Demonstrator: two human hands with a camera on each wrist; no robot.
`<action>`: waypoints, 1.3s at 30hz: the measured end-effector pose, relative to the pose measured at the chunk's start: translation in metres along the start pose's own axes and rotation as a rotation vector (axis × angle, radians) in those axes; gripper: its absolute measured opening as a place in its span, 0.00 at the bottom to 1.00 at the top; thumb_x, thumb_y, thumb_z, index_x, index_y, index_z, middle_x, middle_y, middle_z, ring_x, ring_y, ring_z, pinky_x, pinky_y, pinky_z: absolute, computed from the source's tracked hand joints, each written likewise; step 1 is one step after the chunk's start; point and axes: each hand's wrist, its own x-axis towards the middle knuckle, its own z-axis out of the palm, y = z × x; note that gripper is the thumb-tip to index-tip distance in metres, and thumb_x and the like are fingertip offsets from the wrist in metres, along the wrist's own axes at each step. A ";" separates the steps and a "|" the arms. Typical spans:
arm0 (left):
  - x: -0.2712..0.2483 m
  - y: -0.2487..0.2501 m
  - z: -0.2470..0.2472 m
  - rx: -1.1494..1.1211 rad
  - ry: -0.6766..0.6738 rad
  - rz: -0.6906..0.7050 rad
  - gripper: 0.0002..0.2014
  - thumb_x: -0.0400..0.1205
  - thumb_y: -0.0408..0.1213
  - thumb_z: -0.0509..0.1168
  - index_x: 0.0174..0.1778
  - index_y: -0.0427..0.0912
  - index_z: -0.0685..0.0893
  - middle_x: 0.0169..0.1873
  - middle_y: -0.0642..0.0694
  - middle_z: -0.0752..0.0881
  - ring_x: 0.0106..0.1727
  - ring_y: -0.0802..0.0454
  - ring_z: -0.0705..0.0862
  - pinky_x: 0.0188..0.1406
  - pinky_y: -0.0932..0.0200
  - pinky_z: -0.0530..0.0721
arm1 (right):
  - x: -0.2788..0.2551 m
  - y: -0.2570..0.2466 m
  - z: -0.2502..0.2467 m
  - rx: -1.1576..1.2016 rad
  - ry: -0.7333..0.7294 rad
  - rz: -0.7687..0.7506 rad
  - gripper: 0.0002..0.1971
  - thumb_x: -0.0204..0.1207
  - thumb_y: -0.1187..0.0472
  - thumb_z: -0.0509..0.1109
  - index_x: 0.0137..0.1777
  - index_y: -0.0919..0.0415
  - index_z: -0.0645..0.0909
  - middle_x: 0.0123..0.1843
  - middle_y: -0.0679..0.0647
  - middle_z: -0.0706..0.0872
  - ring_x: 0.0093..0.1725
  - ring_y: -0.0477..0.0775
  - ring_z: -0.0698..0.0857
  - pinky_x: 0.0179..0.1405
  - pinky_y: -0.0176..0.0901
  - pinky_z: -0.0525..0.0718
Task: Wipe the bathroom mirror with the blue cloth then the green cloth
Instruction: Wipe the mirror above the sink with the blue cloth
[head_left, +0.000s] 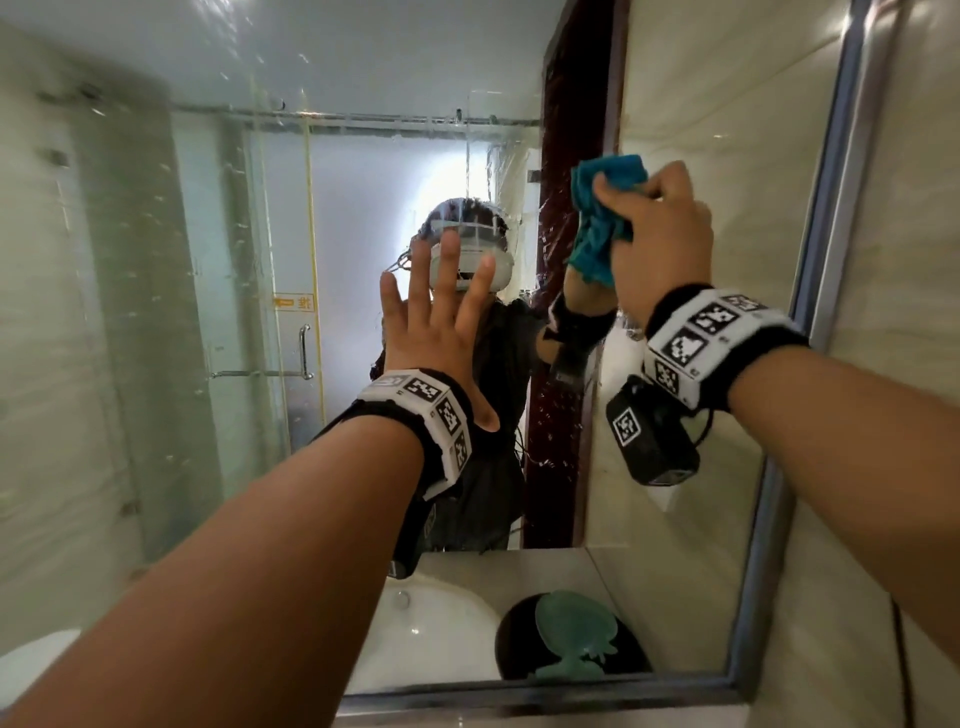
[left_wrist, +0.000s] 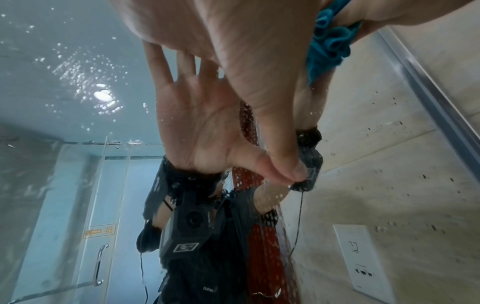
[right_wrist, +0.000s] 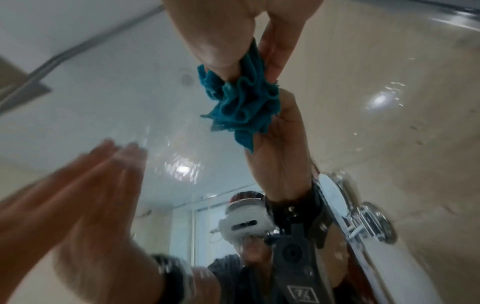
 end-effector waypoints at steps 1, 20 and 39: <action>0.000 0.000 0.001 0.002 0.001 0.003 0.80 0.47 0.78 0.71 0.68 0.47 0.12 0.73 0.36 0.18 0.76 0.33 0.23 0.72 0.30 0.29 | -0.006 -0.002 0.007 -0.004 -0.028 -0.017 0.14 0.76 0.46 0.67 0.52 0.54 0.72 0.52 0.49 0.71 0.46 0.43 0.78 0.47 0.32 0.85; -0.016 0.002 0.013 0.009 -0.007 0.009 0.79 0.49 0.76 0.72 0.71 0.48 0.15 0.74 0.36 0.20 0.77 0.33 0.25 0.74 0.30 0.32 | -0.087 0.045 0.002 -0.378 -0.278 -0.359 0.17 0.80 0.49 0.62 0.68 0.46 0.75 0.64 0.54 0.70 0.54 0.44 0.74 0.56 0.26 0.75; -0.031 0.006 0.021 -0.011 -0.037 -0.003 0.80 0.49 0.75 0.73 0.71 0.48 0.14 0.72 0.36 0.17 0.76 0.32 0.23 0.73 0.30 0.30 | -0.145 0.081 0.011 -0.519 -0.651 -0.804 0.24 0.64 0.58 0.80 0.61 0.44 0.81 0.59 0.54 0.80 0.50 0.62 0.80 0.45 0.57 0.86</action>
